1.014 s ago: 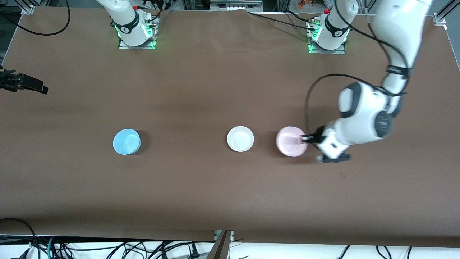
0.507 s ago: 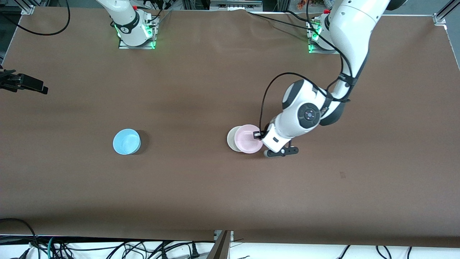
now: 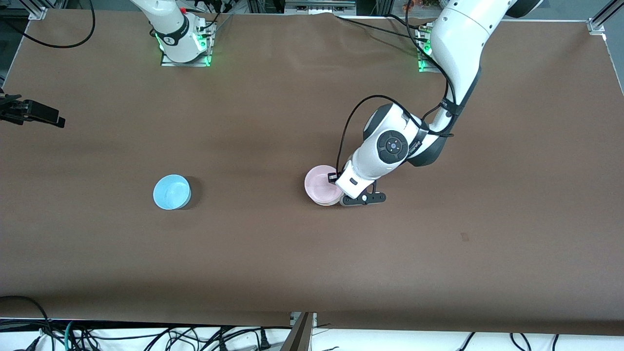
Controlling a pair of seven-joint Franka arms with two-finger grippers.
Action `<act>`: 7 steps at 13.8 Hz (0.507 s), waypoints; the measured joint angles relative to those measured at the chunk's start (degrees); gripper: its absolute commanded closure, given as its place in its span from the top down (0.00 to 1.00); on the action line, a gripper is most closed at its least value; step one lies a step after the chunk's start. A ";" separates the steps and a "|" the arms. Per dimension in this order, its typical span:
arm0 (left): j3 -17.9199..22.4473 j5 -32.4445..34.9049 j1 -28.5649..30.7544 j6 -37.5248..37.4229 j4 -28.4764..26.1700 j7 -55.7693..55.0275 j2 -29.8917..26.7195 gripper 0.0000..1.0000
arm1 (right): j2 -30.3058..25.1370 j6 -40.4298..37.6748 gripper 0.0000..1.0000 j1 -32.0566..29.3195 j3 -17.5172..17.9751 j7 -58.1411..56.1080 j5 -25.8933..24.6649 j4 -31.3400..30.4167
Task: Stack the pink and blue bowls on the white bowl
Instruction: 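Lower the pink bowl into the white bowl and open the left gripper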
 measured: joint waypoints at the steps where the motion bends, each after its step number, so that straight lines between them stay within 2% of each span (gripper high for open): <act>1: 0.00 0.00 -0.16 0.00 -0.17 0.00 0.03 0.00 | 0.00 0.00 0.99 0.00 0.00 0.00 0.00 0.00; 7: 0.00 0.38 -0.53 0.02 -1.50 0.00 0.03 0.00 | 0.00 0.00 0.99 0.00 0.00 0.00 0.00 0.00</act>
